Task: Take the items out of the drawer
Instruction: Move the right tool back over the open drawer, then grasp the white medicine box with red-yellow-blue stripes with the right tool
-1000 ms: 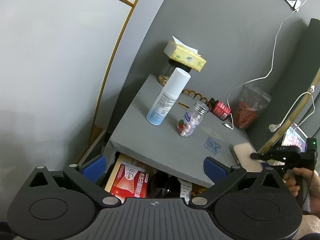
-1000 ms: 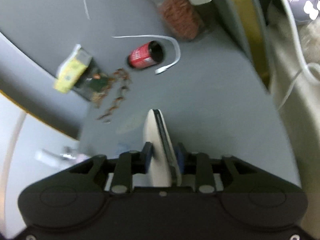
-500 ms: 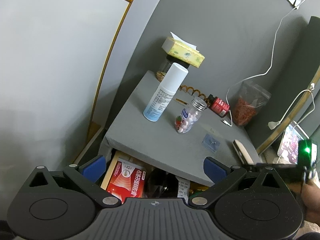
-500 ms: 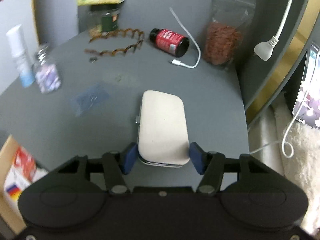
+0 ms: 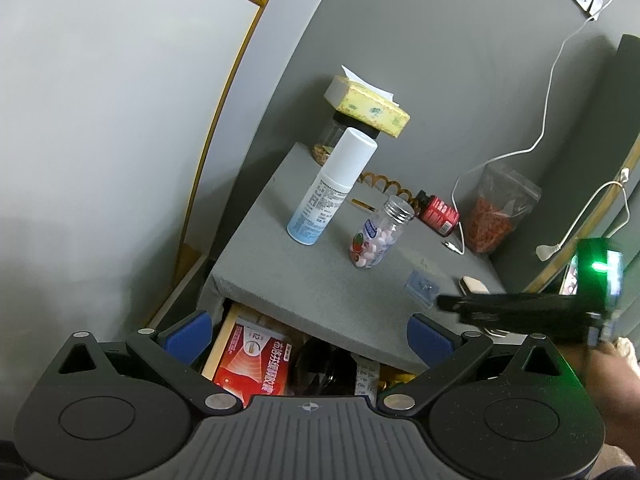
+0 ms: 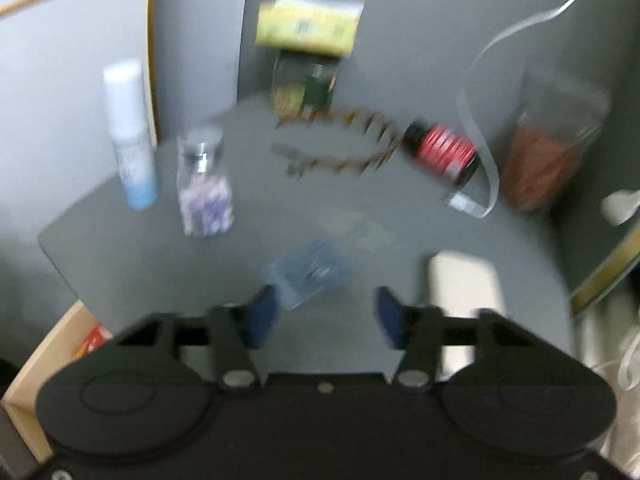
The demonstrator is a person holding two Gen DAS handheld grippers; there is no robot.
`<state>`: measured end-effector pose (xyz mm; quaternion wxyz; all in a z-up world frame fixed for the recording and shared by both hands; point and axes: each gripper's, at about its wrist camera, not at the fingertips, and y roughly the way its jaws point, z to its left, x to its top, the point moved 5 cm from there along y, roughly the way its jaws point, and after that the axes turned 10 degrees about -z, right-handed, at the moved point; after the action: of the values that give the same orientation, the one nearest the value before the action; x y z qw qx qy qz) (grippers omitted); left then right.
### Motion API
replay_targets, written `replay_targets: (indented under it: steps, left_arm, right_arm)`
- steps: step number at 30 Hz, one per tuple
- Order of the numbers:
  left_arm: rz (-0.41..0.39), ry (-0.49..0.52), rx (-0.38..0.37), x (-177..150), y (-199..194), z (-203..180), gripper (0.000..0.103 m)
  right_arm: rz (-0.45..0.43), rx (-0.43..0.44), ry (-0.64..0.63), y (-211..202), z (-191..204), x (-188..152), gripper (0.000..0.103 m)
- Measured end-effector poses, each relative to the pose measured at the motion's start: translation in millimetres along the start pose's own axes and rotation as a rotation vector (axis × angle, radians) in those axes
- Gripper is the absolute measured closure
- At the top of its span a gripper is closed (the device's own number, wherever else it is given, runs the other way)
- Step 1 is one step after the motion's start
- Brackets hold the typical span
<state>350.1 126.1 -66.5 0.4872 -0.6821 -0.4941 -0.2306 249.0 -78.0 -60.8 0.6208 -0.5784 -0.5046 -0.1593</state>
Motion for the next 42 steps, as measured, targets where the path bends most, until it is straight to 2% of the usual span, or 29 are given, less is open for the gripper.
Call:
replay_targets:
  steps: [5, 9, 12, 13, 14, 16, 18, 20, 24, 28, 31, 33, 34, 35, 36, 37, 38, 40, 42]
  left_arm:
    - [-0.009, -0.027, 0.009, 3, -1, 7, 0.000]
    - [-0.039, -0.058, 0.015, 9, -6, 13, 0.000]
    - [-0.064, -0.126, 0.029, 14, -10, 26, 0.000]
    - [-0.070, -0.146, 0.033, 15, -12, 30, 0.000]
    - [-0.074, -0.160, 0.037, 16, -13, 32, 0.000]
    - [-0.079, -0.173, 0.040, 16, -15, 34, 0.000]
    - [-0.079, -0.171, 0.039, 17, -16, 34, 0.000]
    - [-0.082, -0.162, 0.040, 17, -17, 33, 0.000]
    - [-0.081, -0.142, 0.048, 16, -16, 31, 0.000]
    - [-0.085, -0.154, 0.049, 18, -16, 33, 0.000]
    - [-0.083, -0.159, 0.045, 19, -15, 33, 0.000]
    - [-0.083, -0.157, 0.043, 19, -15, 32, 0.000]
    - [-0.083, -0.156, 0.041, 19, -15, 32, 0.000]
    - [-0.084, -0.156, 0.040, 19, -16, 32, 0.000]
    - [-0.085, -0.158, 0.040, 19, -17, 33, 0.000]
    - [-0.088, -0.161, 0.041, 19, -18, 33, 0.000]
    - [-0.090, -0.163, 0.042, 19, -19, 34, 0.000]
    - [-0.093, -0.167, 0.044, 19, -20, 35, 0.000]
    - [-0.094, -0.169, 0.044, 20, -20, 35, 0.000]
  right_arm:
    - [-0.008, -0.042, 0.046, 22, -4, 7, 0.069]
    - [-0.018, -0.038, 0.084, 11, -7, 16, 0.067]
    - [-0.098, 0.084, 0.065, -28, 19, 18, 0.047]
    - [-0.118, 0.196, 0.038, -47, 37, 13, 0.040]
    - [-0.117, 0.294, 0.005, -61, 54, 6, 0.039]
    - [-0.068, 0.416, -0.083, -71, 81, -11, 0.037]
    - [0.015, 0.493, -0.193, -63, 106, -36, 0.033]
    - [0.112, 0.527, -0.274, -39, 122, -63, 0.032]
    - [0.265, 0.538, -0.264, 12, 128, -95, 0.032]
    - [0.315, 0.577, -0.307, 37, 135, -112, 0.031]
    - [0.362, 0.631, -0.328, 42, 141, -123, 0.016]
    - [0.366, 0.665, -0.396, 36, 149, -129, 0.018]
    - [0.363, 0.676, -0.441, 31, 153, -131, 0.023]
    - [0.365, 0.681, -0.469, 29, 156, -132, 0.024]
    - [0.381, 0.686, -0.461, 29, 156, -131, 0.025]
    - [0.404, 0.706, -0.436, 28, 152, -127, 0.032]
    - [0.426, 0.726, -0.411, 27, 149, -123, 0.060]
    - [0.465, 0.761, -0.360, 25, 143, -115, 0.068]
    - [0.484, 0.783, -0.304, 24, 137, -107, 0.068]
